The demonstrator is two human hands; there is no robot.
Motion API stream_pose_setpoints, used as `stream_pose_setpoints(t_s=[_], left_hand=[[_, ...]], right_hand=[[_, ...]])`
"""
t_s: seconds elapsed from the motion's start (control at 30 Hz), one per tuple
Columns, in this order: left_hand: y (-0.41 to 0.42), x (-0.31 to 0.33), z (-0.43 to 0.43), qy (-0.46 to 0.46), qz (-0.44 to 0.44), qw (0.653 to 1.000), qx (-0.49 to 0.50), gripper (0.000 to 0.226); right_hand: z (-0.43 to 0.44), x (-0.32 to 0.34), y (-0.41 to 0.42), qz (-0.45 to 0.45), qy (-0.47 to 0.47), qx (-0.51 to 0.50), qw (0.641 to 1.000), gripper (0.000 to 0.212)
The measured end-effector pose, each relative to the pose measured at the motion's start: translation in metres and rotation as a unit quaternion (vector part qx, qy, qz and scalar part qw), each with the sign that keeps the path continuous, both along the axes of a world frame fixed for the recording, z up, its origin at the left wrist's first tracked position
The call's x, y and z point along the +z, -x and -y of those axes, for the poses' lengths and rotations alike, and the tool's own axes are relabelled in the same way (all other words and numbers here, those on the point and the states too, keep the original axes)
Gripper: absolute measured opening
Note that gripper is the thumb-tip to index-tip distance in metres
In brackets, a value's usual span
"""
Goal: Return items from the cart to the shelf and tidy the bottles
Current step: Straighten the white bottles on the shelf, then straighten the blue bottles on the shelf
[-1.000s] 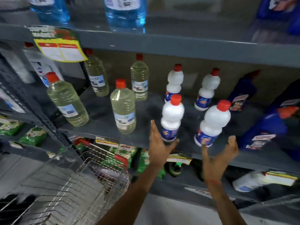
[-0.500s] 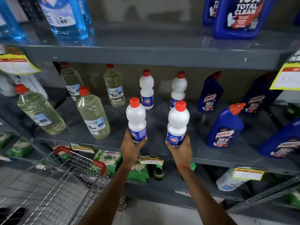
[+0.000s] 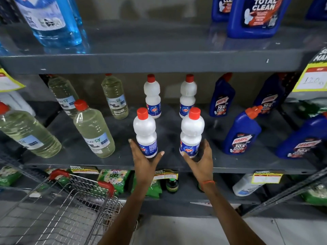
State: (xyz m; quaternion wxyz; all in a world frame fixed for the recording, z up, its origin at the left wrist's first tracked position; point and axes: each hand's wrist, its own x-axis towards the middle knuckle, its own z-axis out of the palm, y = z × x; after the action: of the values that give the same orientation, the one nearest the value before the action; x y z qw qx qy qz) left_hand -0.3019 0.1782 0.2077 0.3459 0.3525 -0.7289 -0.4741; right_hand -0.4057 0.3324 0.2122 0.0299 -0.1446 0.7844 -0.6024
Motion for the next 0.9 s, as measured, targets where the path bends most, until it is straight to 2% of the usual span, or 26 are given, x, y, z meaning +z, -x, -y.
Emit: stream_pose_setpoints(t_s=[0.1, 0.17, 0.23, 0.33, 0.43, 0.57, 0.7, 0.8, 0.9], left_hand=[[0.006, 0.001, -0.009, 0.015, -0.015, 1.0, 0.007, 0.091], [0.007, 0.003, -0.012, 0.019, -0.03, 0.999, 0.041, 0.075], [0.006, 0.003, -0.008, 0.027, -0.039, 0.997, 0.061, 0.069], [0.008, 0.006, -0.01, 0.03, -0.04, 0.997, 0.058, 0.07], [0.011, 0.007, -0.021, 0.019, -0.028, 0.997, 0.072, 0.087], [0.022, 0.02, -0.068, 0.123, -0.036, 0.984, 0.125, 0.085], [0.063, 0.045, -0.152, 0.198, -0.074, 0.976, 0.059, 0.082], [0.103, 0.041, -0.216, 0.161, -0.094, 0.982, -0.033, 0.092], [0.145, 0.026, -0.254, 0.095, -0.074, 0.992, -0.04, 0.114]], right_hand=[[-0.016, -0.001, -0.003, -0.064, 0.015, -0.013, 0.998, 0.076], [-0.028, 0.0, -0.002, -0.083, 0.021, -0.004, 0.996, 0.071], [-0.033, 0.004, -0.002, -0.09, 0.026, 0.006, 0.996, 0.07], [-0.052, 0.007, 0.005, -0.1, 0.039, 0.001, 0.994, 0.064], [-0.078, 0.012, 0.015, -0.116, 0.049, -0.017, 0.992, 0.051], [-0.116, 0.018, 0.039, -0.155, 0.036, -0.052, 0.986, 0.036], [-0.151, 0.016, 0.066, -0.179, -0.009, -0.075, 0.981, 0.043], [-0.177, 0.013, 0.081, -0.187, 0.002, -0.121, 0.975, 0.051], [-0.207, 0.011, 0.102, -0.169, -0.005, -0.181, 0.969, 0.077]])
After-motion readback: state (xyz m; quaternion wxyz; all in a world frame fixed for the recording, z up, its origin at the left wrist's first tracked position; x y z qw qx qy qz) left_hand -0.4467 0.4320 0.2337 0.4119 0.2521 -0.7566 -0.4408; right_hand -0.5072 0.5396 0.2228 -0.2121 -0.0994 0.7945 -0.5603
